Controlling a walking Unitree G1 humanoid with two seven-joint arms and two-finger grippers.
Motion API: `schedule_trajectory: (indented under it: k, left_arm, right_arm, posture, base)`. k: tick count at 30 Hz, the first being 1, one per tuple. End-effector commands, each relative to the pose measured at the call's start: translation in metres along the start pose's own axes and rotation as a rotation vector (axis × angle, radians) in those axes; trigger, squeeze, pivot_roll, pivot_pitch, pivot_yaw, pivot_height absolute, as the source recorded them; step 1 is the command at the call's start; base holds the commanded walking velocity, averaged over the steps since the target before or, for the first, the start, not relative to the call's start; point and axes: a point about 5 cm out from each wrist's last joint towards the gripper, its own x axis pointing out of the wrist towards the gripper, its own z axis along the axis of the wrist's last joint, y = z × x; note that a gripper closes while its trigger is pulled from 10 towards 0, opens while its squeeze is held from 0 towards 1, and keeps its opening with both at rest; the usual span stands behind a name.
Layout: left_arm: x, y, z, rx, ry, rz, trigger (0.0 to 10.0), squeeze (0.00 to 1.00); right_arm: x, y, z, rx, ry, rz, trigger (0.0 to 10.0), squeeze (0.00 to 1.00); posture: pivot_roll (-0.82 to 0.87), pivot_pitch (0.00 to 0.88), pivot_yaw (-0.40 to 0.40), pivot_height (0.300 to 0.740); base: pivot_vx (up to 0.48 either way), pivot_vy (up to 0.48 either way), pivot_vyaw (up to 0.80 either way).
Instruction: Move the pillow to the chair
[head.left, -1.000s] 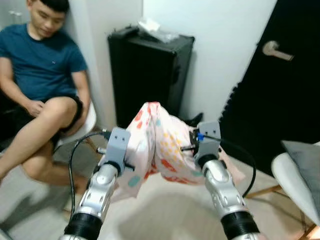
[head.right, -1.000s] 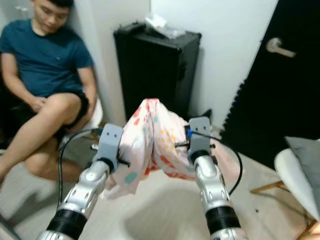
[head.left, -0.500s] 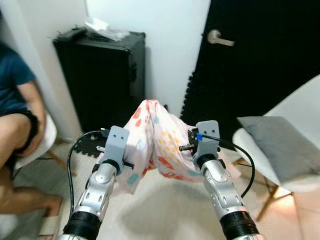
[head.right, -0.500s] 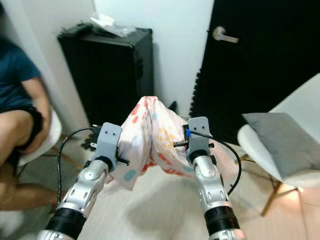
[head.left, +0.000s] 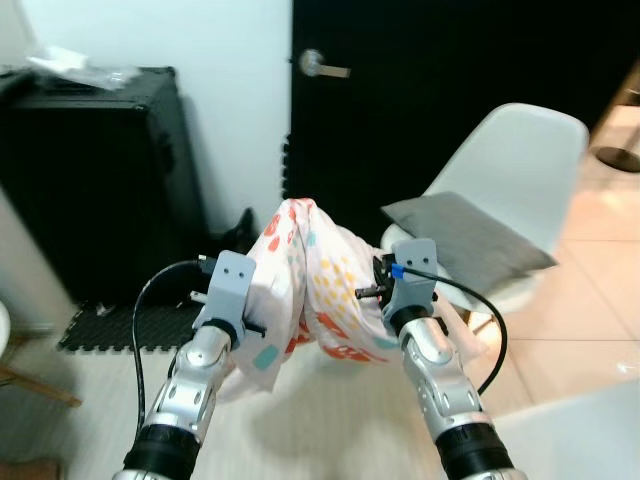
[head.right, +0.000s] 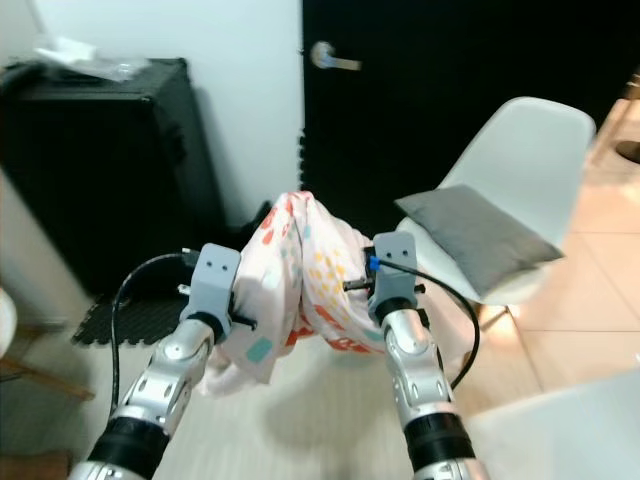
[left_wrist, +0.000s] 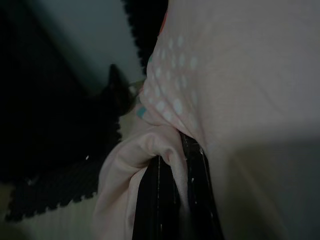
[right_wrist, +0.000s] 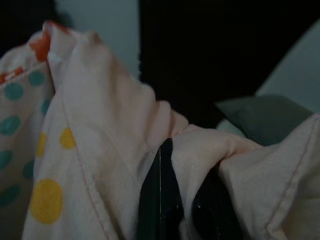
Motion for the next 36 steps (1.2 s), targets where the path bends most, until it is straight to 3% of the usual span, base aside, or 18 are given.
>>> schedule_trajectory:
  k: [1, 14, 23, 36]
  left_arm:
    - [0.001, -0.007, 0.015, 0.005, -0.076, -0.036, 10.0, 0.00]
    - [-0.002, -0.006, 0.015, 0.010, -0.082, -0.039, 10.0, 0.00]
    - [-0.001, -0.006, 0.019, 0.026, -0.099, -0.052, 10.0, 0.00]
    - [0.000, -0.006, 0.016, 0.014, -0.081, -0.044, 10.0, 0.00]
  right_arm:
    - [0.000, 0.011, 0.004, -0.005, -0.028, 0.049, 10.0, 0.00]
    - [0.000, 0.005, 0.006, 0.006, -0.030, 0.021, 10.0, 0.00]
    - [0.002, -0.015, 0.014, 0.002, -0.057, -0.049, 10.0, 0.00]
    - [-0.003, -0.028, 0.006, -0.001, -0.014, -0.128, 10.0, 0.00]
  posture:
    - [-0.04, 0.078, -0.002, 0.740]
    - [-0.02, 0.069, -0.010, 0.740]
    - [-0.03, 0.051, -0.013, 0.740]
    - [-0.03, 0.037, -0.017, 0.740]
  base:
    - [0.000, 0.000, -0.80]
    - [0.000, 0.000, -0.80]
    - [0.000, 0.000, -0.80]
    - [0.000, 0.000, -0.80]
